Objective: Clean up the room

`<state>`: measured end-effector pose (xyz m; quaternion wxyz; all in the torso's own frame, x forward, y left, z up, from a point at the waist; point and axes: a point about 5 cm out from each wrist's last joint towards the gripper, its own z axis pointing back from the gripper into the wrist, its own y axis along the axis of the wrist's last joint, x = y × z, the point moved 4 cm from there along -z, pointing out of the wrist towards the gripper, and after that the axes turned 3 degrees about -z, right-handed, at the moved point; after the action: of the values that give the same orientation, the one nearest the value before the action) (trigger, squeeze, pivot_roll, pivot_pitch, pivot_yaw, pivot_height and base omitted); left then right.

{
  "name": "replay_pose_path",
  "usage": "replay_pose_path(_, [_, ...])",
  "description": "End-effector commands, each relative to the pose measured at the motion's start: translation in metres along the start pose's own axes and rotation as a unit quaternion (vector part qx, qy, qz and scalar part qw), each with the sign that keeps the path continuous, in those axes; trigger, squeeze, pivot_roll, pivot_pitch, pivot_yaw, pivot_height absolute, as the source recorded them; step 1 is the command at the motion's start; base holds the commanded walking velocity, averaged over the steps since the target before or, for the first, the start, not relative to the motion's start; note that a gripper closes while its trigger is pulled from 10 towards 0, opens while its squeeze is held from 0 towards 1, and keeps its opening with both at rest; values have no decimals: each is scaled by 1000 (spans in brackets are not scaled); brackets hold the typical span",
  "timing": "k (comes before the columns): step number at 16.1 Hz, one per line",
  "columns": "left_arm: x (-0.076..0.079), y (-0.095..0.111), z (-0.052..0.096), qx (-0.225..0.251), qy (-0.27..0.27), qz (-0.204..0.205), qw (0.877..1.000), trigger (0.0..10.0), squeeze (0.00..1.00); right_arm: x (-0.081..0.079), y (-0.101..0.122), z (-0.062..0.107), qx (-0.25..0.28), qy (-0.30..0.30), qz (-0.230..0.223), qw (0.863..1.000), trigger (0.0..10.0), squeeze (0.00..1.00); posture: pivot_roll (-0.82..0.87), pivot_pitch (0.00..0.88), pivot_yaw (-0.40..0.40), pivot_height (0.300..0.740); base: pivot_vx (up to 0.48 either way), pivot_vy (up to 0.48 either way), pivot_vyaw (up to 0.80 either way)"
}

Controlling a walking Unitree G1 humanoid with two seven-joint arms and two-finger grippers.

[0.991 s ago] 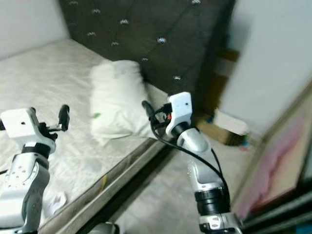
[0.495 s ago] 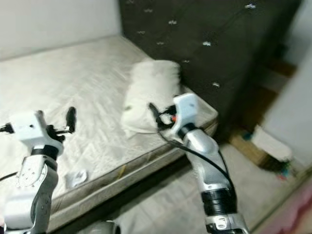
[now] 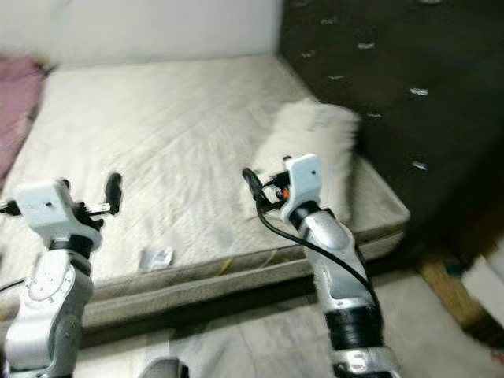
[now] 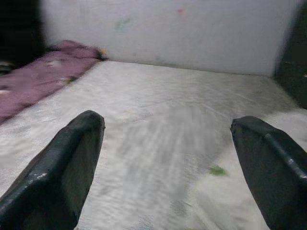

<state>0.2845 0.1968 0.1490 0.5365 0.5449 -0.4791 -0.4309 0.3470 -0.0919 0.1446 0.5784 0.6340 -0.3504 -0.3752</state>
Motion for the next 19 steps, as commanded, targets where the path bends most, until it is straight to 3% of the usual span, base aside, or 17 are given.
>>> replay_pose_path(1, [3,1,-1,3,-5,-1,1000,10000,0,-2,6,0,9,11,10,1000,10000,0,50,0,-65,740,0,0,800])
replay_pose_path(4, [5,1,-1,5,-11,2,1000,10000,0,-2,6,0,10,12,6,1000,10000,0,51,0,-67,740,0,0,729])
replay_pose_path(10, [12,4,-1,14,-31,8,999,10000,0,1,7,-1,14,2,0,1000,10000,0,52,0,-67,740,0,0,0])
replay_pose_path(19, [16,6,-2,20,-39,10,999,10000,0,-1,7,-1,15,6,6,1000,10000,0,48,0,-66,740,293,0,0])
